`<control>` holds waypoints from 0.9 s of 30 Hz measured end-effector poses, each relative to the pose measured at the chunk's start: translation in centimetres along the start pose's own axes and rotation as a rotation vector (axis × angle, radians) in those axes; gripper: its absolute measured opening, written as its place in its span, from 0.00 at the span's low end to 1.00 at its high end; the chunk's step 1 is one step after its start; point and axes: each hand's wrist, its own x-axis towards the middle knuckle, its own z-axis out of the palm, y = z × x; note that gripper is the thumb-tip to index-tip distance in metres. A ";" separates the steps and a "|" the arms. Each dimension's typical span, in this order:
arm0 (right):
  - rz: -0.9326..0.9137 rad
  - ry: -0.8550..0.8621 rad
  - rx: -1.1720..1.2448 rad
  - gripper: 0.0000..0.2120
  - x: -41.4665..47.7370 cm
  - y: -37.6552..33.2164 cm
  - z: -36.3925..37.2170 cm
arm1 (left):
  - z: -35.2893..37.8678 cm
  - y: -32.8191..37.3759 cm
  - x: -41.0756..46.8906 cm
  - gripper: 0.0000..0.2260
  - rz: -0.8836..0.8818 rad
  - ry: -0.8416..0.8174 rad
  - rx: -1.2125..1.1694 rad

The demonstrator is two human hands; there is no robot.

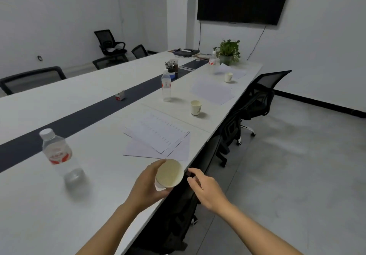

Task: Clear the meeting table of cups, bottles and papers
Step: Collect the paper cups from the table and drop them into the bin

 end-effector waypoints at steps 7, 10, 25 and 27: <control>0.075 0.124 0.215 0.07 2.7 6.7 -10.0 | 8.3 7.4 8.8 0.43 0.259 -0.083 0.035; 0.097 0.167 0.217 0.10 3.8 9.2 -13.6 | 11.7 9.3 11.7 0.47 0.247 -0.092 0.026; 0.134 0.008 0.185 0.10 18.3 17.0 -17.6 | 15.6 5.2 22.2 0.28 -0.233 0.075 -0.146; 0.122 -0.019 0.119 0.13 22.2 17.8 -17.9 | 15.7 2.9 24.8 0.29 -0.295 0.134 -0.144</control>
